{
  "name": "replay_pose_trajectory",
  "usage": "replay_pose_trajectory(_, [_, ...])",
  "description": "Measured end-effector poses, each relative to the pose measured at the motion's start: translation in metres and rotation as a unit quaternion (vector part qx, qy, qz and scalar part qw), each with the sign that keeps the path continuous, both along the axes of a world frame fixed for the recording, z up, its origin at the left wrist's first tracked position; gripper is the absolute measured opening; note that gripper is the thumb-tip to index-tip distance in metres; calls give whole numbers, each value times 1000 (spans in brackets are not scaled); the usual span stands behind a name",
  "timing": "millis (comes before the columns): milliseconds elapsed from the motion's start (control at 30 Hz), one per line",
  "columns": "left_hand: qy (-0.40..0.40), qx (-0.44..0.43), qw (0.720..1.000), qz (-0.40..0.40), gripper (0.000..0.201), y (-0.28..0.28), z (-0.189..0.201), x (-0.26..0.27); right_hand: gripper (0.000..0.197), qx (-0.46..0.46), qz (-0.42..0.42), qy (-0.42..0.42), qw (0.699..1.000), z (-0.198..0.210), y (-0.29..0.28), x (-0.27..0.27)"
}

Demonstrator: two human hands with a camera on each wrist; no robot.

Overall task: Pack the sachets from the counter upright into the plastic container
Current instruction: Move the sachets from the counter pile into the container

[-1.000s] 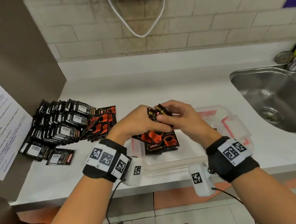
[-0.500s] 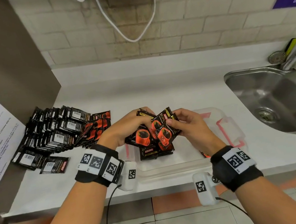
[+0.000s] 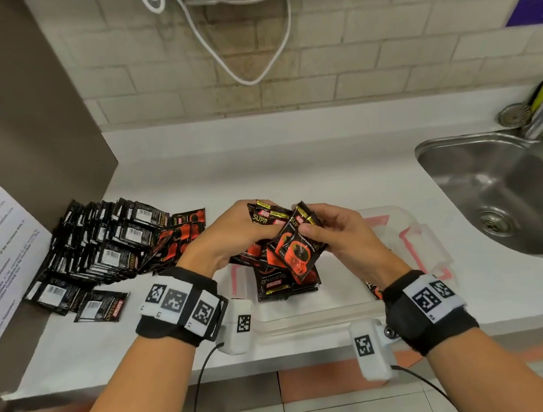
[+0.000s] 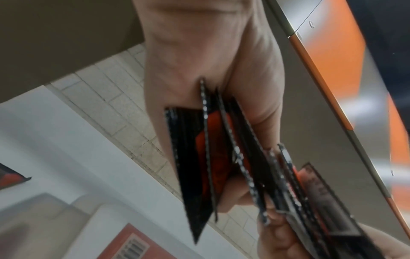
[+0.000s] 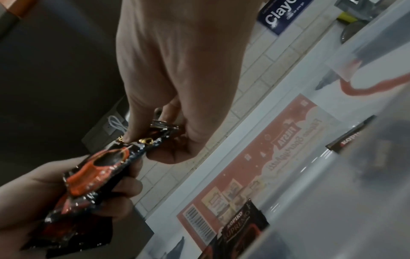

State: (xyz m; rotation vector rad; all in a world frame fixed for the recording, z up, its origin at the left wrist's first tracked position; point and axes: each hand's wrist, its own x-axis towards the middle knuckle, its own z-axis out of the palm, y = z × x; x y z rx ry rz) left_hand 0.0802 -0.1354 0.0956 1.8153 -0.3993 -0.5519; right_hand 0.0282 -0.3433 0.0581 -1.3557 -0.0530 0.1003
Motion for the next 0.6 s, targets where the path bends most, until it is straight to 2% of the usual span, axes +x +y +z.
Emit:
replay_pose_trajectory(100, [24,-15,1000,10,12,-2,2,-2,28,-7,-5,-10,1000,-1,1,0])
replay_pose_trajectory(233, [79,-53,995,13,36,-1,2,-4,20,0,-31,-12,999,-2,-3,0])
replay_pose_trajectory(400, [18,-29,998,44,15,-2,4,0,18,12,-30,1,999,-4,-4,-3])
replay_pose_trajectory(600, [-16,-21,997,68,11,-3,10,8,22,24,0,3,1000,-1,-1,-4])
